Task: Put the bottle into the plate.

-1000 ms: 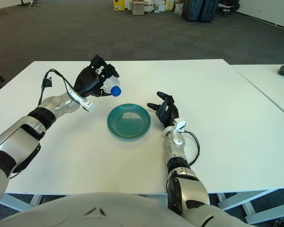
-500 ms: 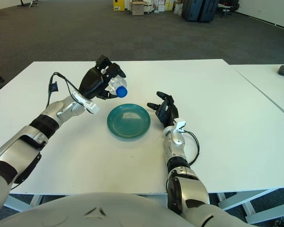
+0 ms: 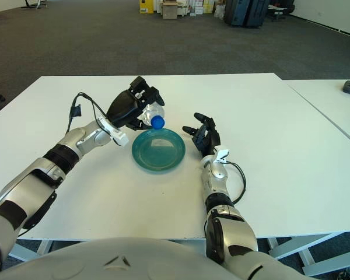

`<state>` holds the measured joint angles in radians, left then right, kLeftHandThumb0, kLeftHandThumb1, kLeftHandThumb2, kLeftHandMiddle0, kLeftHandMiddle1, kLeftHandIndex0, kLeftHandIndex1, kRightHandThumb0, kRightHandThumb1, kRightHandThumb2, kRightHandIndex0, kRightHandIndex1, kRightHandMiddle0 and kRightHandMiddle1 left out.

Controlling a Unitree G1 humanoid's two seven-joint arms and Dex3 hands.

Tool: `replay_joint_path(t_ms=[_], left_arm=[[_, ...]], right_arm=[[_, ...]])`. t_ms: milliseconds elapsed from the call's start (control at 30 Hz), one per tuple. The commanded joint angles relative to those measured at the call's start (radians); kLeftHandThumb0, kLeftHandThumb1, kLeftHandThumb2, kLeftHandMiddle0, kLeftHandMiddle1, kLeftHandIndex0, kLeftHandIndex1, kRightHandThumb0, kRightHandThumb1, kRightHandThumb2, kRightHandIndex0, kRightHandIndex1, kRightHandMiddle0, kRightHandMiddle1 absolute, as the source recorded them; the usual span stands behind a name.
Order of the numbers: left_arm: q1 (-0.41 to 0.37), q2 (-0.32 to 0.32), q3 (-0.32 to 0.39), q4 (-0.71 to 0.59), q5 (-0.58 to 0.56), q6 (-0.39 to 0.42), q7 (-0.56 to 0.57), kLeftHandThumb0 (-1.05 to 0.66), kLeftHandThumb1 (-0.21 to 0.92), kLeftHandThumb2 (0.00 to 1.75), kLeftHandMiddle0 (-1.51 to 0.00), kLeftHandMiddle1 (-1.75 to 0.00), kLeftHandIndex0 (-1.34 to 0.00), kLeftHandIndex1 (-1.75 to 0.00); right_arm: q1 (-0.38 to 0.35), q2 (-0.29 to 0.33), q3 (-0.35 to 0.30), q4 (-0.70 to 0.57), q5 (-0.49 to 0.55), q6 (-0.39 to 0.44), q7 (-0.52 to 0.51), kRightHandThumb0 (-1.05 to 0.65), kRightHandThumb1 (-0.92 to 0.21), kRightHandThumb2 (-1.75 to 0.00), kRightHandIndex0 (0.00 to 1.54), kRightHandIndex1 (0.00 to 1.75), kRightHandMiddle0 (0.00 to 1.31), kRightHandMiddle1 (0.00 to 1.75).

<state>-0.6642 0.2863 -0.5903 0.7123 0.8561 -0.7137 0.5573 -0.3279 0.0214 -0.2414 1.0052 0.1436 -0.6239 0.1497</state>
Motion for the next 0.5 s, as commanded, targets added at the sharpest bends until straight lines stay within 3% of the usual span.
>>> replay_joint_path(t_ms=[0, 167, 467], left_arm=[[-0.047, -0.018, -0.034, 0.039, 0.052, 0.002, 0.018, -0.44, 0.38, 1.23, -1.13, -1.75, -0.55, -1.75], [-0.057, -0.043, -0.091, 0.099, 0.133, 0.012, 0.079, -0.45, 0.37, 1.24, -1.12, -1.75, -0.56, -1.75], [-0.062, -0.048, -0.116, 0.123, 0.159, -0.02, 0.095, -0.44, 0.38, 1.23, -1.11, -1.75, -0.55, -1.75]], right_arm=[[0.061, 0.028, -0.008, 0.053, 0.015, 0.039, -0.015, -0.88, -0.92, -1.1, 0.67, 0.57, 0.17, 0.93], [0.066, 0.036, -0.01, 0.045, 0.019, 0.035, -0.023, -0.89, -0.92, -1.09, 0.65, 0.56, 0.17, 0.94], [0.084, 0.04, -0.004, 0.02, 0.014, 0.027, -0.027, -0.9, -0.92, -1.1, 0.6, 0.59, 0.19, 0.92]])
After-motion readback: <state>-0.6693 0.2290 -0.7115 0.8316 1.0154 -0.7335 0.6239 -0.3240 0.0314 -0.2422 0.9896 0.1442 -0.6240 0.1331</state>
